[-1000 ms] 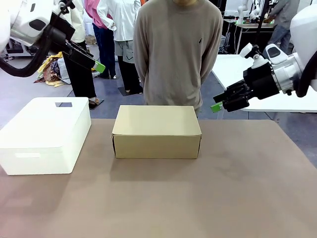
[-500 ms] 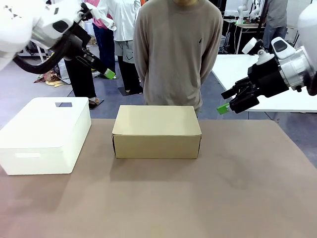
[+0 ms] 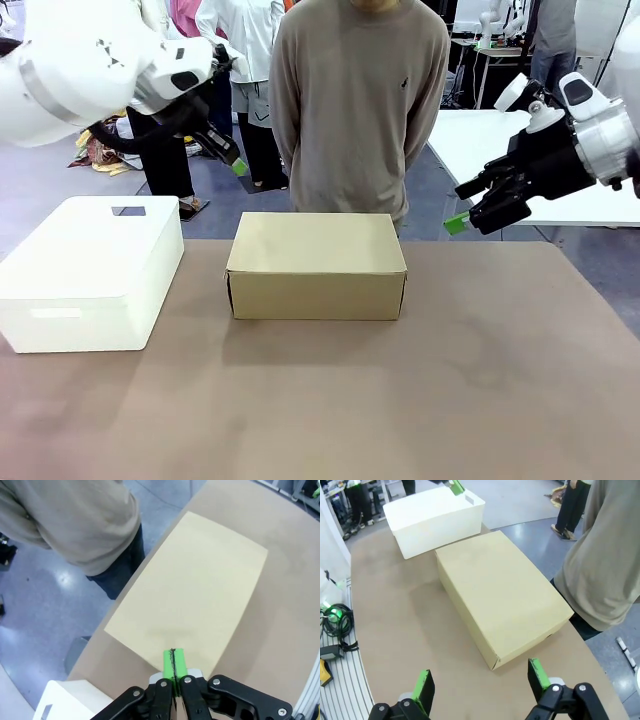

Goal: Pack the shoes into the box.
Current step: Press down on the lid of the Shoes Box.

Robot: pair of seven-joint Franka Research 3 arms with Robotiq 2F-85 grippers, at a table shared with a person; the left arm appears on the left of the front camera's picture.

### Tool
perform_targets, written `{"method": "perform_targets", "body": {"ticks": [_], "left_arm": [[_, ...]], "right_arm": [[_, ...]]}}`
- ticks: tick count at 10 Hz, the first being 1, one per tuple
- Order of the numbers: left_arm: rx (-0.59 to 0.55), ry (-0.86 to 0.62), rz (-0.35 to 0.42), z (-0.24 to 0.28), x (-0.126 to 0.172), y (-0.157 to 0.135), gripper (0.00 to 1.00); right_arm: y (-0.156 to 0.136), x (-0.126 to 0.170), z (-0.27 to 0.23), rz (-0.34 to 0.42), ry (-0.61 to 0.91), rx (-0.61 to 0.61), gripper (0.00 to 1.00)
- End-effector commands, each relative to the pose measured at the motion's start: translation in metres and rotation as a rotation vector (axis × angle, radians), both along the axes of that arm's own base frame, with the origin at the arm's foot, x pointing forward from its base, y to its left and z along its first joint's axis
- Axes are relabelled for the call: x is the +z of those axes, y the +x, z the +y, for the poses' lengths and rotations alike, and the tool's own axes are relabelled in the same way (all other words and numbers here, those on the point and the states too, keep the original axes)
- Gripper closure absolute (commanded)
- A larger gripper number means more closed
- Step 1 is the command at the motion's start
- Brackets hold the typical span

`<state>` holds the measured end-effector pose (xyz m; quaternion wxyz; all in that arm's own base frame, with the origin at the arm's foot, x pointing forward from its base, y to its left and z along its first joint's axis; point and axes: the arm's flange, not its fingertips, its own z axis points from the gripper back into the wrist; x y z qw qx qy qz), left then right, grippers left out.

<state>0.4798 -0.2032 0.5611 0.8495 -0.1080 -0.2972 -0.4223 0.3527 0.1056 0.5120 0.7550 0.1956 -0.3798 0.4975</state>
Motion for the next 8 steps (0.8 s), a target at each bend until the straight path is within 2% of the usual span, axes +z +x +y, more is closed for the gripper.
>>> {"method": "perform_targets", "body": {"ticks": [1,2,3,8], "left_arm": [[0.010,0.033,-0.004,-0.006,0.011,0.003,1.00],[-0.028,0.014,-0.017,-0.007,0.014,0.002,1.00],[-0.004,0.015,-0.004,-0.005,0.000,0.004,1.00],[-0.004,0.015,-0.004,-0.005,0.000,0.004,1.00]], "right_arm": [[0.001,-0.003,0.000,0.015,0.011,0.005,0.00],[0.001,-0.003,0.000,0.015,0.011,0.005,0.00],[0.001,-0.003,0.000,0.015,0.011,0.005,0.00],[0.001,-0.003,0.000,0.015,0.011,0.005,0.00]]}}
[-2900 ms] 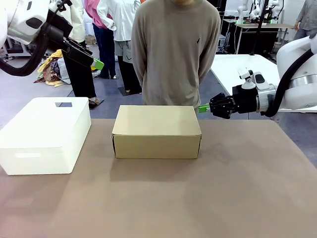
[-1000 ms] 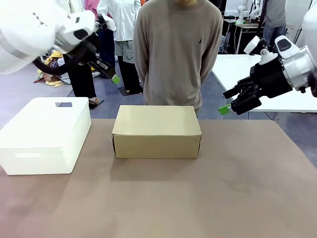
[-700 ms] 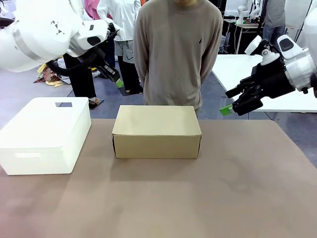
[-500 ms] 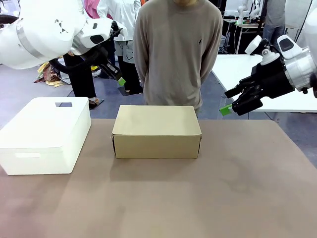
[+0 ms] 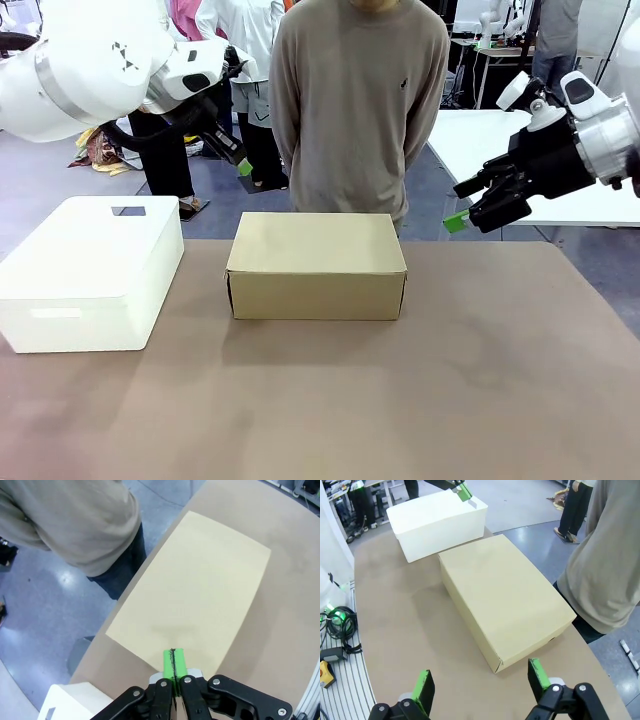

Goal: Pack the shoes into the box.
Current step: Press down on the lid of the Shoes Box.

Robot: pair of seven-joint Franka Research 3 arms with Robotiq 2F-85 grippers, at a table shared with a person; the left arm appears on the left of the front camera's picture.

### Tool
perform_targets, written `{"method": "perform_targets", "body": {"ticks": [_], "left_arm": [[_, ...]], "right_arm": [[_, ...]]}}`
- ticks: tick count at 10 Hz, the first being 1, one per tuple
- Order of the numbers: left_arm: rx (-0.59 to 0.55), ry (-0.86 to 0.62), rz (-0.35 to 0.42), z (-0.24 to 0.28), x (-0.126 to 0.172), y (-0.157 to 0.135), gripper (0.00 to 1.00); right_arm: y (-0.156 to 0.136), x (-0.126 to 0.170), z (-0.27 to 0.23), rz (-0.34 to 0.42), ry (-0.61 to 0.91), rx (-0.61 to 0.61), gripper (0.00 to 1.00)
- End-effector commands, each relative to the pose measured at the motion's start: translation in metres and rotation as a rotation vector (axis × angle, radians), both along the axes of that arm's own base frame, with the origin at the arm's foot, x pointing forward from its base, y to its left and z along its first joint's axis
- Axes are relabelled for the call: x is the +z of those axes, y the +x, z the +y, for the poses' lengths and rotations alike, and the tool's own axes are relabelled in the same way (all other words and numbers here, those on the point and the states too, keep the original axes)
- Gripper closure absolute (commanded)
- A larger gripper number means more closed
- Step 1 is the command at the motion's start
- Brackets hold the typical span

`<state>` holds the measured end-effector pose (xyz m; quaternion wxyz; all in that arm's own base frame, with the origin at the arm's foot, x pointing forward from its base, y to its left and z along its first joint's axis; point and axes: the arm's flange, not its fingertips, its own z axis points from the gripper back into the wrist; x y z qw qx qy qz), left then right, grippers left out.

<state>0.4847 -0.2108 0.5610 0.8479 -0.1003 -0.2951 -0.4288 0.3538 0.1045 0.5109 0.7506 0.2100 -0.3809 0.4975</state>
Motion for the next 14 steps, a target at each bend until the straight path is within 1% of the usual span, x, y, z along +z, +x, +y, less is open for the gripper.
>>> {"method": "perform_targets", "body": {"ticks": [1,3,4,7,8,10,11,14], "left_arm": [[0.000,0.000,0.000,0.000,0.000,0.000,1.00],[0.057,0.016,0.049,-0.015,-0.006,0.013,1.00],[0.081,0.017,0.083,-0.023,-0.011,0.021,1.00],[0.135,0.021,0.169,-0.043,-0.021,0.044,1.00],[0.125,0.029,0.180,-0.051,-0.024,0.051,1.00],[0.124,0.061,0.196,-0.066,-0.031,0.063,1.00],[0.129,0.084,0.198,-0.074,-0.038,0.069,1.00],[0.094,0.125,0.230,-0.097,-0.058,0.077,1.00]], "right_arm": [[0.000,0.000,0.000,0.000,0.001,-0.001,0.00],[-0.009,0.018,0.007,0.099,0.011,-0.124,0.00],[-0.015,0.028,0.008,0.110,0.003,-0.195,0.00],[-0.034,0.049,0.010,0.086,-0.046,-0.375,0.00],[-0.038,0.055,0.012,0.070,-0.067,-0.412,0.00],[-0.043,0.064,0.014,0.080,-0.078,-0.416,0.00],[-0.043,0.066,0.015,0.118,-0.102,-0.406,0.00],[-0.045,0.072,0.015,0.140,-0.122,-0.394,0.00]]}}
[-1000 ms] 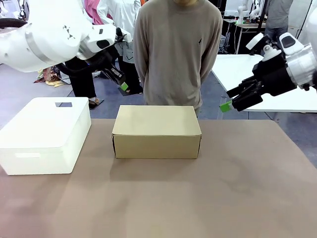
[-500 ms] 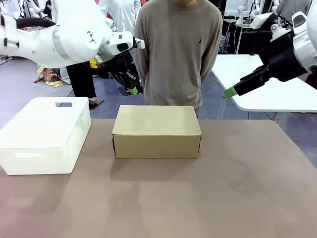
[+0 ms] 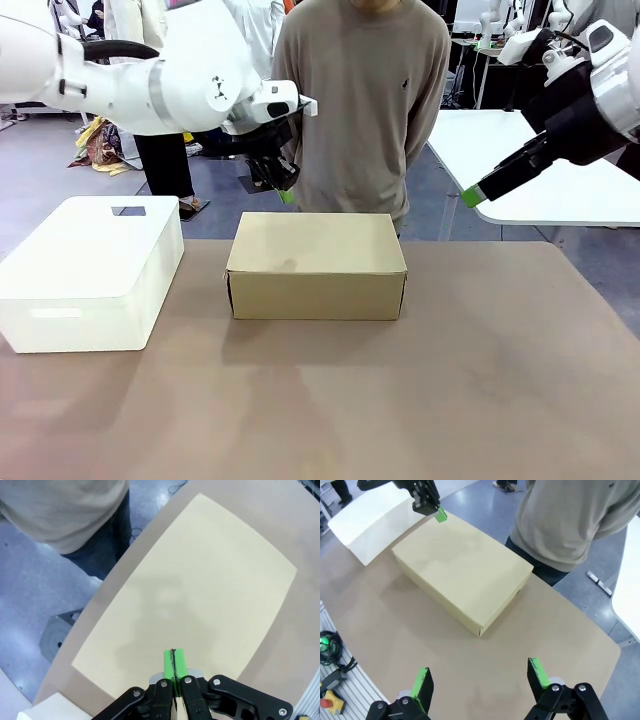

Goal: Pack the shoes into the box.
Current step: Press down on the lid of the Shoes Box.

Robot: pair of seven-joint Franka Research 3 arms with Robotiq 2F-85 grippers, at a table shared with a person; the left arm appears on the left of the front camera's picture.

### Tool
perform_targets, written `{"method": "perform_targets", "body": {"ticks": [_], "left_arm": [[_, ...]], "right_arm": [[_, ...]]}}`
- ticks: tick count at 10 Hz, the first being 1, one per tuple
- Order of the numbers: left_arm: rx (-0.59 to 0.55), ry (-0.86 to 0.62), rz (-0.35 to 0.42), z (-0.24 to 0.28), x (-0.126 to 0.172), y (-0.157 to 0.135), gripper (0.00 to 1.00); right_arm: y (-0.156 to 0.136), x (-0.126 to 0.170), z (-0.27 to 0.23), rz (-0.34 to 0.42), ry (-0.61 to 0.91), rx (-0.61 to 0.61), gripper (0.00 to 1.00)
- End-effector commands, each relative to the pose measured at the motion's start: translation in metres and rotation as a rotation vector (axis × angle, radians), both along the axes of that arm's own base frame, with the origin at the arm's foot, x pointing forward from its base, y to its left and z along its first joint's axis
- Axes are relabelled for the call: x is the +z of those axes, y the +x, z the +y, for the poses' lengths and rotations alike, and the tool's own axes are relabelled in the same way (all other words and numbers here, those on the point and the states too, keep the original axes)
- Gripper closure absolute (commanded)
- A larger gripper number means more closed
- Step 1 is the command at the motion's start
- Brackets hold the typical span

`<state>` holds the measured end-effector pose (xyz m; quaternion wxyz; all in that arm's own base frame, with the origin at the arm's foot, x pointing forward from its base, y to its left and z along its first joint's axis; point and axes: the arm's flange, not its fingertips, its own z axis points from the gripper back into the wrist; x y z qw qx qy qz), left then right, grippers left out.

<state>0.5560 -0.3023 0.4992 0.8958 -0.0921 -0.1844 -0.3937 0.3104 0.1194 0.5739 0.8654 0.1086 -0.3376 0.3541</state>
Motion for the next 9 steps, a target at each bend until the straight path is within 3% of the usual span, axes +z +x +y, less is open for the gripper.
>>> {"method": "perform_targets", "body": {"ticks": [1,9], "left_arm": [[0.012,0.032,0.013,-0.010,-0.001,0.009,1.00],[0.027,0.048,0.025,-0.030,-0.016,0.030,1.00]], "right_arm": [[-0.002,0.010,0.000,0.033,0.018,-0.002,0.00],[-0.001,0.002,-0.001,0.010,0.002,0.003,0.00]]}}
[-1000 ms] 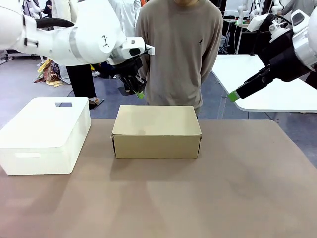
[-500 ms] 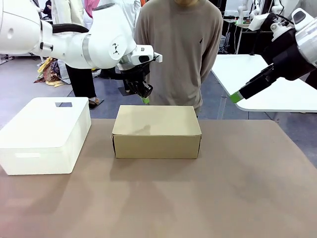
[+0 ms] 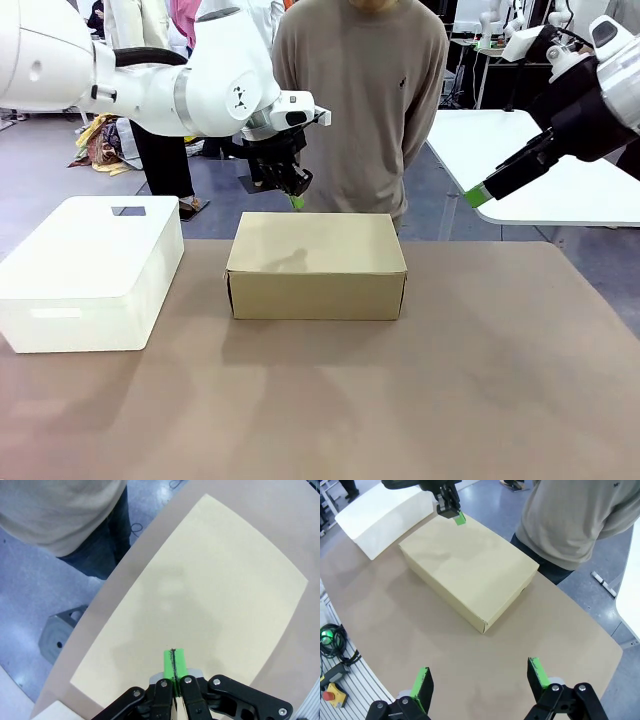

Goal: Pack the shoes into the box.
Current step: Press down on the lid of the Shoes Box.

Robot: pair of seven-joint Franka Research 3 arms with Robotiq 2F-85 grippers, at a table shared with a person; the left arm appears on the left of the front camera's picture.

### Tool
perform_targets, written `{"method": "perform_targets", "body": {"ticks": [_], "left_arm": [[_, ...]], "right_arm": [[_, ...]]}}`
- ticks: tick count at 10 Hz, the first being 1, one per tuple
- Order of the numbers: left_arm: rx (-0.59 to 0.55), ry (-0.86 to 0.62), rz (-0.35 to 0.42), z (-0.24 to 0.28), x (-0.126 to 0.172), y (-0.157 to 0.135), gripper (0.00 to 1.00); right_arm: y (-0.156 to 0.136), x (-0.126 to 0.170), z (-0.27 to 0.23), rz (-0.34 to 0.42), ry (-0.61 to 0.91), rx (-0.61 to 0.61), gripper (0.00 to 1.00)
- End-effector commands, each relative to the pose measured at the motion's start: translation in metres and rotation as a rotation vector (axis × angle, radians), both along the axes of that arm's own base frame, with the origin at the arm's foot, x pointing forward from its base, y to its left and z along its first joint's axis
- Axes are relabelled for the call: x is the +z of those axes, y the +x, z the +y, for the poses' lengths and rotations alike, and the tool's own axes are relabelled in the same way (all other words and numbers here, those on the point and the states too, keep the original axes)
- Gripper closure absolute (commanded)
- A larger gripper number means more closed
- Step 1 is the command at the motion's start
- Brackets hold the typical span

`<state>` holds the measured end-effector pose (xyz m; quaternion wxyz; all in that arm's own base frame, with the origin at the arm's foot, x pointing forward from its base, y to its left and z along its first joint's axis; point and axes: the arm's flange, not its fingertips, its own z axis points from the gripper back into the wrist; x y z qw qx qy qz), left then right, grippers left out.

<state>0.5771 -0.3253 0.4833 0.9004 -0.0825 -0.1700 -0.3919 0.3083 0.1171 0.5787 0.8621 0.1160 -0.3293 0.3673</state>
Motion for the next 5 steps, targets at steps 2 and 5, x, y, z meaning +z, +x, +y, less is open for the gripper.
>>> {"method": "perform_targets", "body": {"ticks": [2,5], "left_arm": [[0.034,0.024,0.009,-0.016,-0.012,0.022,1.00],[0.063,0.022,-0.002,-0.025,-0.036,0.038,1.00]], "right_arm": [[0.001,-0.003,0.002,-0.005,0.003,-0.029,0.00],[0.001,-0.003,0.002,-0.005,0.003,-0.029,0.00]]}}
